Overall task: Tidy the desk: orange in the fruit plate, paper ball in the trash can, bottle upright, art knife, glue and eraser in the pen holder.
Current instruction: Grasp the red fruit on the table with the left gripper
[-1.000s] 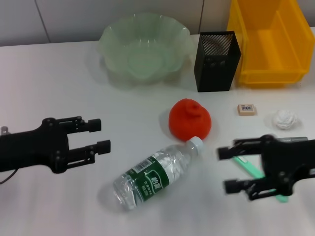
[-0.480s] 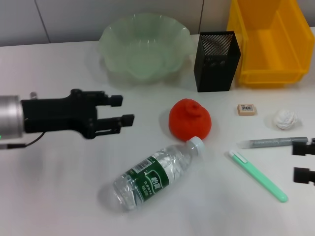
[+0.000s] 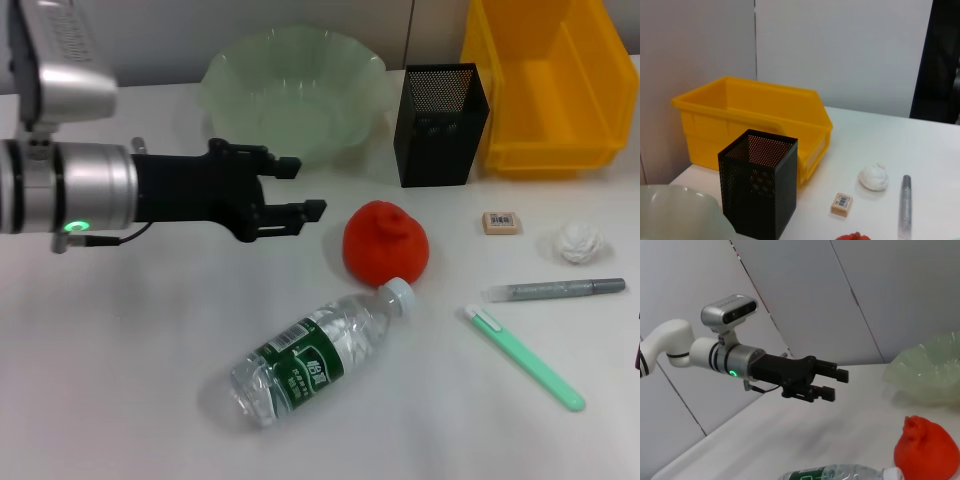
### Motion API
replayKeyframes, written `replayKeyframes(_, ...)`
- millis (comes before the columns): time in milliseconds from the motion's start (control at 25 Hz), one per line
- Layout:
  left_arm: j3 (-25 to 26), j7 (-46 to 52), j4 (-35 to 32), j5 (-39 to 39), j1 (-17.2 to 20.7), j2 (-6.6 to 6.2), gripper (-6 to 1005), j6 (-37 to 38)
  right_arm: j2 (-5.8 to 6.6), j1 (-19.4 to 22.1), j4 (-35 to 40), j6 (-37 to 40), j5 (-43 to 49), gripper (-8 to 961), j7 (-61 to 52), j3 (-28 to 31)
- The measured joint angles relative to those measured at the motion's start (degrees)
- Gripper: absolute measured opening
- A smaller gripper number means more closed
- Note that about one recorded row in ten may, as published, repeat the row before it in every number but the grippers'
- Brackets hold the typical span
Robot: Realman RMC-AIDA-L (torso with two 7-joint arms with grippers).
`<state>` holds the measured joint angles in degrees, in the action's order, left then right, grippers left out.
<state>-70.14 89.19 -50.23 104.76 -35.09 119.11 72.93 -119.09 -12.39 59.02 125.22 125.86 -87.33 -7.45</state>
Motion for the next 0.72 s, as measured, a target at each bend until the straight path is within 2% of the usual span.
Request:
replayKeyframes(80,-3.75,0.02,-0.22,-1.31,-0.49,-0.01,604,-2.89,0.0,-0.23,-0.36,0.02,-0.24,761,0.05,-0.22)
replayKeyframes(280,-5.91,0.63,2.11,-2.53,-2.29,-0.01,604,-3.69,0.0,-1.34,-1.72,0.03,-0.54,761,0.07,-2.69)
replayKeyframes(720,-13.61,2.44,3.44,-8.35,-2.47,-0.02,605,-6.89,0.04,-1.94,-2.26,-0.09,-0.18,761,0.06,-7.25)
